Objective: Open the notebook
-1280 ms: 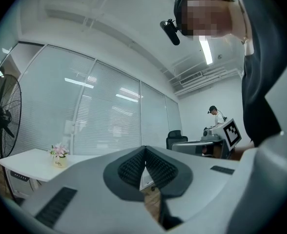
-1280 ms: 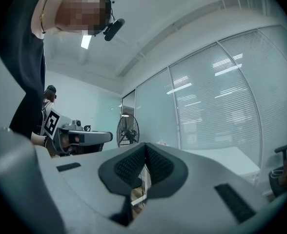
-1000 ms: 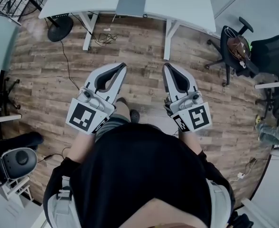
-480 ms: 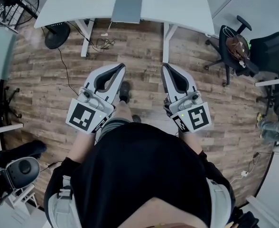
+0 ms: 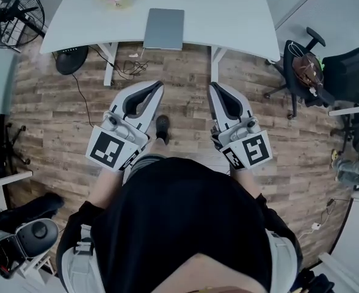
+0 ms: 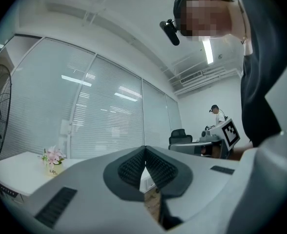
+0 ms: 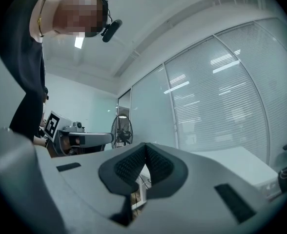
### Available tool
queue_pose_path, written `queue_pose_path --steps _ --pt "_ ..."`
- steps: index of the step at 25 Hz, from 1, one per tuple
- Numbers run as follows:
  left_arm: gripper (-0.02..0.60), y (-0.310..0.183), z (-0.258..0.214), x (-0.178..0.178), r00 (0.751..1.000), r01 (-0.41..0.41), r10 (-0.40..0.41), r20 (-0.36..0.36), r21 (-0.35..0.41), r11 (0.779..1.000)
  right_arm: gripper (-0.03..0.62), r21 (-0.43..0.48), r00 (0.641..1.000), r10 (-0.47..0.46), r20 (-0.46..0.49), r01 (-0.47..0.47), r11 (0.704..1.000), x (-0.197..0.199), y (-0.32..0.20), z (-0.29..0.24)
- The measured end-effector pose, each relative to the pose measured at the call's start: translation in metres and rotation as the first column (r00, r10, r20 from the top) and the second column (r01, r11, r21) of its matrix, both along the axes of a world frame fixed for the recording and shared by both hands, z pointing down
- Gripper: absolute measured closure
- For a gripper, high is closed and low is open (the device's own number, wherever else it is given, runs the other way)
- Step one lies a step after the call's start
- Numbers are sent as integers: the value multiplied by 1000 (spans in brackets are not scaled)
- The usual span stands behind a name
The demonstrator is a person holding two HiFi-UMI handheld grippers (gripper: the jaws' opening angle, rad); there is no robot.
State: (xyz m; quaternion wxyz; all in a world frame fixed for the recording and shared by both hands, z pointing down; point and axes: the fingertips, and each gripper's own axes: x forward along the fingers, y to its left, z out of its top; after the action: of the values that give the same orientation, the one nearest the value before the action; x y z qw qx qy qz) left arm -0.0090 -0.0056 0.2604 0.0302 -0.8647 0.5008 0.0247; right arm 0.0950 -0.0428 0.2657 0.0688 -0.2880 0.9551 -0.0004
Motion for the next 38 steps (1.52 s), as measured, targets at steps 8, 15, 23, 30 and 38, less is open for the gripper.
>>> queue_pose_path --steps 8,15,23,30,38 --pt "570 -59 -3 -32 1000 -20 20 -7 0 1000 589 -25 1000 -3 -1 3 1000 -37 -53 0" --pt "569 -107 -7 -55 999 -43 43 -13 -2 999 589 -15 999 37 -11 -37 999 -56 -99 -2" --pt "570 -148 -5 -80 998 -63 63 -6 -12 998 589 -10 997 77 -4 -77 997 -78 -142 -6" --pt "570 -175 -11 -92 995 -95 96 -22 13 995 589 -13 996 90 -1 -90 996 -96 -165 -8" --pt "570 -195 -8 -86 994 -110 110 -24 -5 994 589 -17 994 107 -24 -107 994 -89 -184 -4"
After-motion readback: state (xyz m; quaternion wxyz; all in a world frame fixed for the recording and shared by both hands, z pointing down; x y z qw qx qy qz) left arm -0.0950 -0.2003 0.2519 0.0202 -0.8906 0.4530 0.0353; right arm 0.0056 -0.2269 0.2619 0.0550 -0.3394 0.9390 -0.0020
